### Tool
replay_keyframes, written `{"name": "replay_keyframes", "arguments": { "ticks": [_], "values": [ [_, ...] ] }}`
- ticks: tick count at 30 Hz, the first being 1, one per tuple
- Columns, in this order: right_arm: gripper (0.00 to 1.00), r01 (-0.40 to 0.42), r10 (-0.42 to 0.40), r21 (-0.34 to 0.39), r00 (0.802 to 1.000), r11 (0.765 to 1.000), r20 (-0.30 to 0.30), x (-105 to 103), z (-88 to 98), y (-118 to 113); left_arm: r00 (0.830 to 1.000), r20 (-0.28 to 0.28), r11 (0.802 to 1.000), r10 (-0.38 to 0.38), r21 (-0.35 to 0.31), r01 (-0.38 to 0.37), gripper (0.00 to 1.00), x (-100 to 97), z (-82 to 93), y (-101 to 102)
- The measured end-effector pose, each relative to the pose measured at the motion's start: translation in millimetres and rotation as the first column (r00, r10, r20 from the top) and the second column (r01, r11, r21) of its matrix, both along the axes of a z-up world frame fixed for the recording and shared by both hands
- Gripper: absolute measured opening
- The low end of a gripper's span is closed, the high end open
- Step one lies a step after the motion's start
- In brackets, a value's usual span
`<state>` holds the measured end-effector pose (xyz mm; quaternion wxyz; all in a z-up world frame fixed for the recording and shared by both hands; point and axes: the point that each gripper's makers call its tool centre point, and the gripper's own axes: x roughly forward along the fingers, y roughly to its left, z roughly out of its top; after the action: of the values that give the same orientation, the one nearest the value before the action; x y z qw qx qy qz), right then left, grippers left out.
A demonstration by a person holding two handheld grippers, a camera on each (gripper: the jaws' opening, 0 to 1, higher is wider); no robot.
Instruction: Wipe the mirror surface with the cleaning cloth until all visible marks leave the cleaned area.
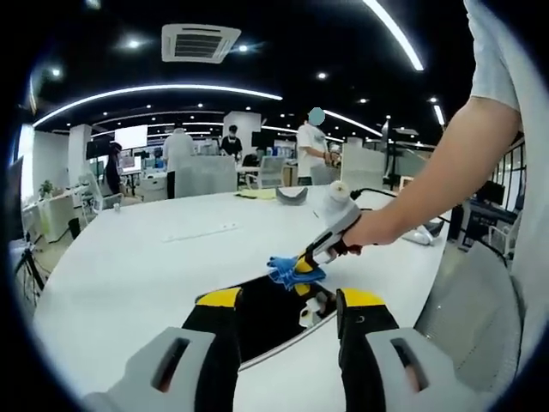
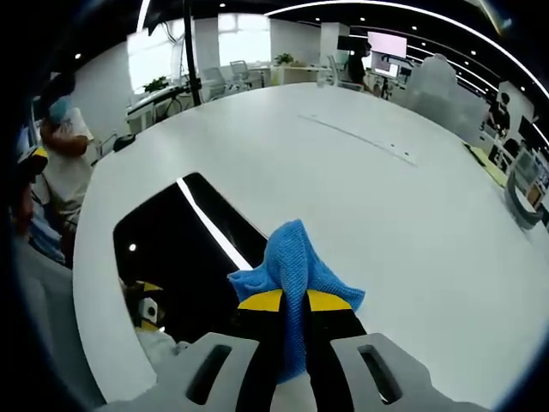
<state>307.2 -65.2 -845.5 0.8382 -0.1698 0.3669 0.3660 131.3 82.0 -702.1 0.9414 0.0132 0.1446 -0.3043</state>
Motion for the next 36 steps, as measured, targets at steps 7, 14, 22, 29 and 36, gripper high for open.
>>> {"name": "replay_keyframes", "arguments": {
  "ticks": [7,14,22,29,36],
  "values": [
    [0.04,0.003,-0.003,-0.002,1.000,1.000,-0.004,-0.3,0.1,0.2,1.000,0.011,1.000,0.005,0.003,-0.005,0.45,-0.4,5.8,6.1],
    [0.04,0.006,-0.006,-0.007,1.000,1.000,-0.008,0.9,-0.9,-0.2,1.000,0.015,1.000,0.023,0.007,-0.023,0.45,-3.8,7.0,20.4],
    [0.04,0.010,-0.010,-0.010,1.000,1.000,-0.009,1.0,-1.1,-0.4,0.998,0.042,0.999,0.051,0.007,-0.052,0.45,1.6,13.5,41.5],
    [0.04,0.016,-0.016,-0.010,1.000,1.000,-0.013,1.0,-1.1,0.1,0.998,0.037,0.999,0.041,0.011,-0.041,0.45,0.1,10.1,42.7],
    [0.04,0.018,-0.018,-0.009,1.000,1.000,-0.013,1.6,-1.4,-0.3,0.999,0.039,0.999,0.035,0.006,-0.035,0.46,-1.9,9.8,42.4]
  ]
}}
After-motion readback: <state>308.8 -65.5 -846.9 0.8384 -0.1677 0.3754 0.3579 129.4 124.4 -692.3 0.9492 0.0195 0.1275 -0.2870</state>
